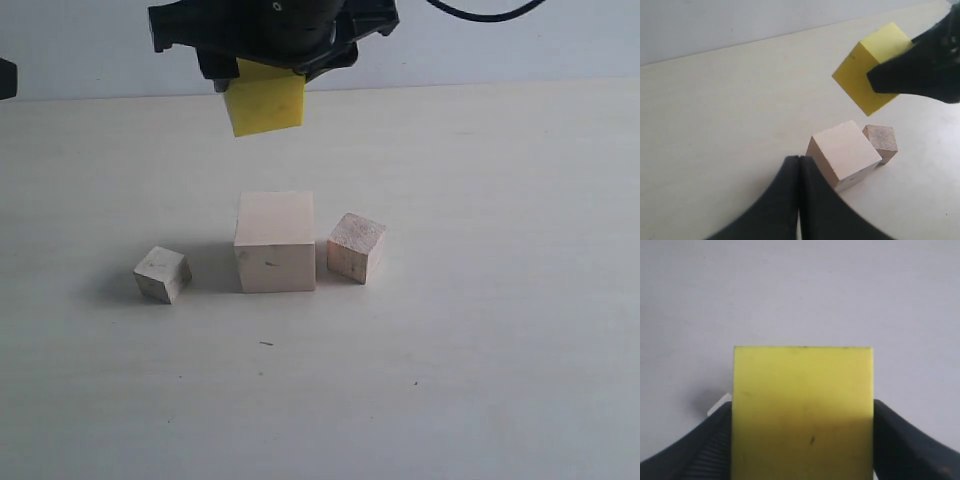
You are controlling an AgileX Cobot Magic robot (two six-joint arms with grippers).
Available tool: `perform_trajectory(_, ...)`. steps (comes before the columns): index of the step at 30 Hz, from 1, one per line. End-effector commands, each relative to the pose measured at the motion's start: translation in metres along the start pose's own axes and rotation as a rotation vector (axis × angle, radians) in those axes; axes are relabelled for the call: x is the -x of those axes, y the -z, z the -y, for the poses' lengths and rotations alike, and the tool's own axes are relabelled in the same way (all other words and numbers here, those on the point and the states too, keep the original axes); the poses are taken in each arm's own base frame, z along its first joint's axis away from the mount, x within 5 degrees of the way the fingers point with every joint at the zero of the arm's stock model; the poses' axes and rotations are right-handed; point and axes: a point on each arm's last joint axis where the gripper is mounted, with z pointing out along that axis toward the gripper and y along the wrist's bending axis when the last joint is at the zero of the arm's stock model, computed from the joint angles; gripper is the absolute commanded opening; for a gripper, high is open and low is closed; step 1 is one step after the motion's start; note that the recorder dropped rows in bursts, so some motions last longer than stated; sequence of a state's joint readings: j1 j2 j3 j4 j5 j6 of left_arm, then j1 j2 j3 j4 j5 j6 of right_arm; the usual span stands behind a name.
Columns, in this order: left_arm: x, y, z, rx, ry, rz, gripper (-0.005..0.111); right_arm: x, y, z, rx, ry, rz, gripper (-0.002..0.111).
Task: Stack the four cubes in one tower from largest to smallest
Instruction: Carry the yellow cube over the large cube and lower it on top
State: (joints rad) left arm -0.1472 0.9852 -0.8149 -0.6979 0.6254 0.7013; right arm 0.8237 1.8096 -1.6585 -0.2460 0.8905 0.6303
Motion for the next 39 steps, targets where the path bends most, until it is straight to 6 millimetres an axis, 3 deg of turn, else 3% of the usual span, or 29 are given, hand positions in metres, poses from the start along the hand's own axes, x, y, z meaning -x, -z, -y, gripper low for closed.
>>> perform_trajectory(1, 0.002, 0.002, 0.001, -0.004, 0.024, 0.022, 0.000, -0.008, 0.025, 0.004, -0.016, -0.054, -0.078, 0.000)
perform_trajectory(13, 0.001, 0.002, 0.002, -0.021, 0.039, 0.019, 0.000, -0.021, 0.018, -0.002, 0.026, -0.052, -0.223, 0.000)
perform_trajectory(24, 0.001, 0.002, 0.003, -0.030, 0.048, 0.019, 0.000, -0.035, -0.021, -0.010, 0.004, -0.194, -0.334, 0.000)
perform_trajectory(31, 0.001, 0.001, 0.006, -0.051, 0.058, 0.016, 0.000, -0.031, -0.052, -0.005, -0.066, -0.252, -0.249, 0.000)
perform_trajectory(39, 0.001, 0.000, 0.012, -0.077, 0.036, 0.014, 0.000, -0.027, -0.055, 0.004, -0.107, -0.275, -0.228, 0.000)
